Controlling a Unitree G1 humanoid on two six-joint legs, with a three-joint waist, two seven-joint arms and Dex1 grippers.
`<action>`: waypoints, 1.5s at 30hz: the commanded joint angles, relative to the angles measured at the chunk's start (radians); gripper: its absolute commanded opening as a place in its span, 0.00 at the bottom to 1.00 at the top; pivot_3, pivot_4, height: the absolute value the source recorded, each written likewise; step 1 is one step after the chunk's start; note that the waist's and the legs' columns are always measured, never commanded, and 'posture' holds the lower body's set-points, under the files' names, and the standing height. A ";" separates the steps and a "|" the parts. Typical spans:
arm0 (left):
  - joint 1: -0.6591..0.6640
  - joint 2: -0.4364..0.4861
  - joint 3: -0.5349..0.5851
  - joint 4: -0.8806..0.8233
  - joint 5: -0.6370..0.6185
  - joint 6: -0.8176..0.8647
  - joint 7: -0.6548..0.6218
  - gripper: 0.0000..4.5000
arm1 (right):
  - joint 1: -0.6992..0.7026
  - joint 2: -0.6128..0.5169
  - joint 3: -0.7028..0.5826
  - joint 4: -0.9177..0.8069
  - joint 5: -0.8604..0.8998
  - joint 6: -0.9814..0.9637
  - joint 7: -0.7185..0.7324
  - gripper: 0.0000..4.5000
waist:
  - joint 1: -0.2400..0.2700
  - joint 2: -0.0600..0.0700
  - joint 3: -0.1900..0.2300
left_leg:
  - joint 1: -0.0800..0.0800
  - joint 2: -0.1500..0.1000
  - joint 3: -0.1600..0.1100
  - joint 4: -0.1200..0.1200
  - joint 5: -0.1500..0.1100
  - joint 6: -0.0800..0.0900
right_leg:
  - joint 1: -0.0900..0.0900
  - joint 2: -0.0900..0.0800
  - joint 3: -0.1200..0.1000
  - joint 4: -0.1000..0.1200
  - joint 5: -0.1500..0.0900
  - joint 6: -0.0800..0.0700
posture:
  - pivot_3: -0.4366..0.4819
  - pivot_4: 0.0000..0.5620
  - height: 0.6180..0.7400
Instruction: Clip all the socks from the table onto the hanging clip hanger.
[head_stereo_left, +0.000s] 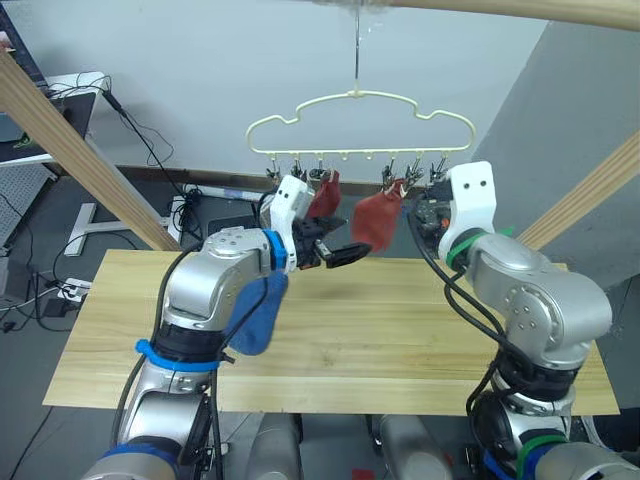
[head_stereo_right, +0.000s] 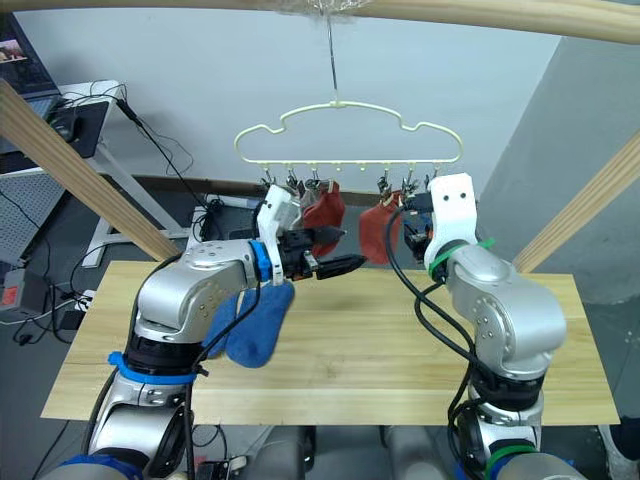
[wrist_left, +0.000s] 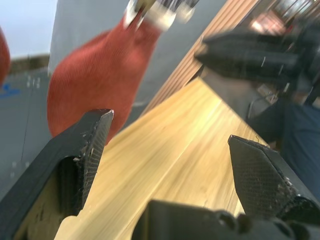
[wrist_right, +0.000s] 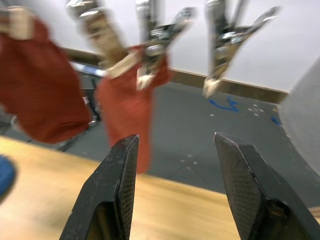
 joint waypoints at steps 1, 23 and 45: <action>0.036 -0.003 0.034 -0.074 -0.031 -0.029 0.033 0.94 | 0.027 -0.009 -0.008 -0.069 0.012 -0.010 0.021 0.55 | 0.000 0.000 0.000 | 0.000 0.000 0.000 0.000 0.000 0.000 | 0.000 0.000 0.000 0.000 -0.001 0.001 | 0.37 0.46 1.00; 0.112 0.232 0.209 -0.175 -0.237 -0.035 -0.055 0.94 | 0.064 0.047 0.057 -0.056 -0.031 -0.151 -0.015 0.55 | 0.003 0.000 -0.001 | 0.000 0.000 0.000 0.001 0.000 0.000 | 0.000 0.000 0.000 0.000 0.002 -0.003 | 0.42 0.44 1.00; -0.010 0.330 0.192 -0.082 -0.274 -0.067 -0.203 0.94 | -0.063 0.149 0.033 0.112 -0.126 -0.262 -0.122 0.55 | 0.005 0.000 -0.001 | 0.000 0.000 0.000 0.000 0.000 0.000 | -0.001 0.000 -0.001 0.001 0.002 -0.003 | 0.44 0.48 1.00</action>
